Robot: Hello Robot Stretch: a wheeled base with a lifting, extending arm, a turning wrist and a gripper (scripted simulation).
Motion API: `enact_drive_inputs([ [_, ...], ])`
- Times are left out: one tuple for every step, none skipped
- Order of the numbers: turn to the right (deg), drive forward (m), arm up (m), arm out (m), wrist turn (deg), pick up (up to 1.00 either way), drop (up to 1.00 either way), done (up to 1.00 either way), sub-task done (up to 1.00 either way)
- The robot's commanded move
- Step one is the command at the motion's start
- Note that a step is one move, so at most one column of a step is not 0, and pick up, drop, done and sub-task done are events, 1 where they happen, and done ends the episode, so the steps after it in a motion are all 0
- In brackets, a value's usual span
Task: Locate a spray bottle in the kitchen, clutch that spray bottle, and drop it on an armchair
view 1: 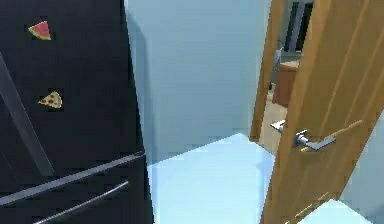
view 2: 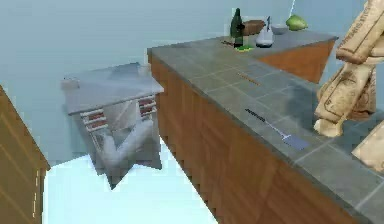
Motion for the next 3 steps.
enact_drive_inputs([
  [-45.0, 0.00, 0.00, 0.00, 0.0, 0.00, 0.00, 0.00, 0.00],
  [-45.0, 0.00, 0.00, 0.00, 0.0, 0.00, 0.00, 0.00, 0.00],
  [-30.0, 0.00, 0.00, 0.00, 0.0, 0.00, 0.00, 0.00, 0.00],
])
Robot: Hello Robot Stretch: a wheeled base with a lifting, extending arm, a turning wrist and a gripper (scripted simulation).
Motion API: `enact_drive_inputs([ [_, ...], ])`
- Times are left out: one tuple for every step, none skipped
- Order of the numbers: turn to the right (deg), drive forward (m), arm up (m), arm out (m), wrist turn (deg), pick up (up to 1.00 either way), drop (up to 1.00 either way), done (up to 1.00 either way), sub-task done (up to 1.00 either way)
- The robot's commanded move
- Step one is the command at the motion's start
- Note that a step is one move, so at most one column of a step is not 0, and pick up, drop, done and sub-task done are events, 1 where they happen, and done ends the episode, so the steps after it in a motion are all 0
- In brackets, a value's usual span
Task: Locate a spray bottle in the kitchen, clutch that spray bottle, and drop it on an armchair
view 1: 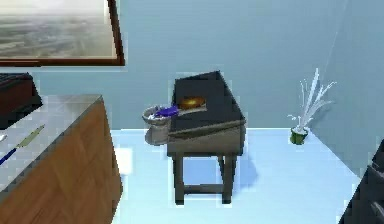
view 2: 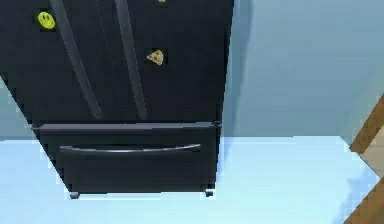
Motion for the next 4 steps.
enact_drive_inputs([
  [0.0, 0.60, 0.00, 0.00, 0.0, 0.00, 0.00, 0.00, 0.00],
  [-45.0, 0.00, 0.00, 0.00, 0.0, 0.00, 0.00, 0.00, 0.00],
  [-45.0, 0.00, 0.00, 0.00, 0.0, 0.00, 0.00, 0.00, 0.00],
  [0.0, 0.00, 0.50, 0.00, 0.0, 0.00, 0.00, 0.00, 0.00],
])
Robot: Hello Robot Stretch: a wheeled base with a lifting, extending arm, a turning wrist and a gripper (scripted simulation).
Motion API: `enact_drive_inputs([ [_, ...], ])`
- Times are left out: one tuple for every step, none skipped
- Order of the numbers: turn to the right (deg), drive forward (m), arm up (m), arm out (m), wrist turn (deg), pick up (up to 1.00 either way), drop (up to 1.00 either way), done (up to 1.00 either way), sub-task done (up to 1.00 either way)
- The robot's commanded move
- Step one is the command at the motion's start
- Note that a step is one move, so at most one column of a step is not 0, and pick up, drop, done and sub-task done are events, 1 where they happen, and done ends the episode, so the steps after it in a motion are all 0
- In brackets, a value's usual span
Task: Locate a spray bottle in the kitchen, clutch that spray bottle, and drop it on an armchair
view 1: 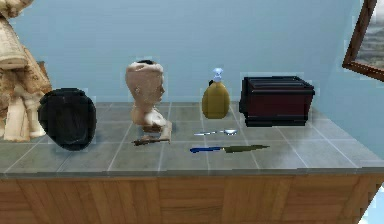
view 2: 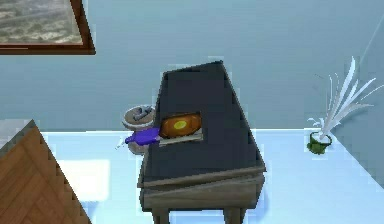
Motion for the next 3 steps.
enact_drive_inputs([
  [0.0, 0.00, 0.34, 0.00, 0.0, 0.00, 0.00, 0.00, 0.00],
  [0.0, 0.00, 0.00, 0.48, 0.0, 0.00, 0.00, 0.00, 0.00],
  [0.0, 0.00, 0.00, 0.00, 45.0, 0.00, 0.00, 0.00, 0.00],
])
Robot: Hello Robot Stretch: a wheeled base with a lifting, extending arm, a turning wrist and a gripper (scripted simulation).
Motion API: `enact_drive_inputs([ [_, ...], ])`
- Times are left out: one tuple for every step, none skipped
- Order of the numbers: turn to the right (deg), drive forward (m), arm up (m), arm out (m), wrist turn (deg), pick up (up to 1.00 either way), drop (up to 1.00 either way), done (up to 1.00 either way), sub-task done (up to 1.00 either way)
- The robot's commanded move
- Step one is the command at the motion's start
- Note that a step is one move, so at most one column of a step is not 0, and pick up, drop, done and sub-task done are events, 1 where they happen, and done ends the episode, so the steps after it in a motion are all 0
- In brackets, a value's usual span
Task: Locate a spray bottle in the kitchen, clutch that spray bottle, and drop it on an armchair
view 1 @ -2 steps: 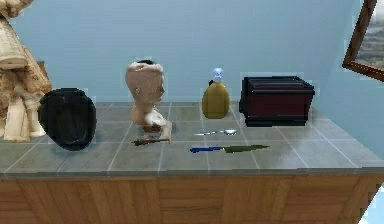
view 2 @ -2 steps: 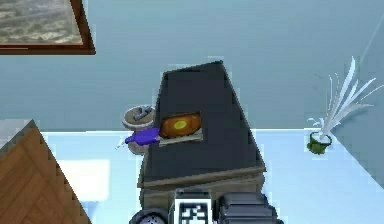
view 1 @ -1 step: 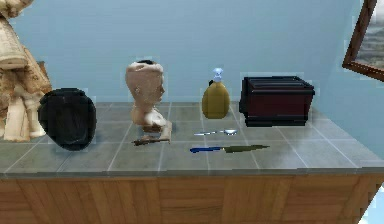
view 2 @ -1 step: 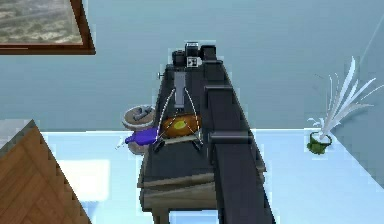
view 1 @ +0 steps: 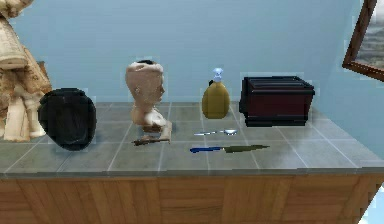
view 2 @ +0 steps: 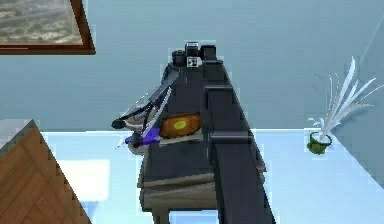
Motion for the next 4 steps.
enact_drive_inputs([
  [0.0, 0.00, 0.00, 0.00, 45.0, 0.00, 0.00, 0.00, 0.00],
  [0.0, 0.00, 0.00, 0.00, 45.0, 0.00, 0.00, 0.00, 0.00],
  [0.0, 0.00, 0.00, 0.00, 6.0, 0.00, 0.00, 0.00, 0.00],
  [0.0, 0.00, -0.30, 0.00, 0.0, 0.00, 0.00, 0.00, 0.00],
])
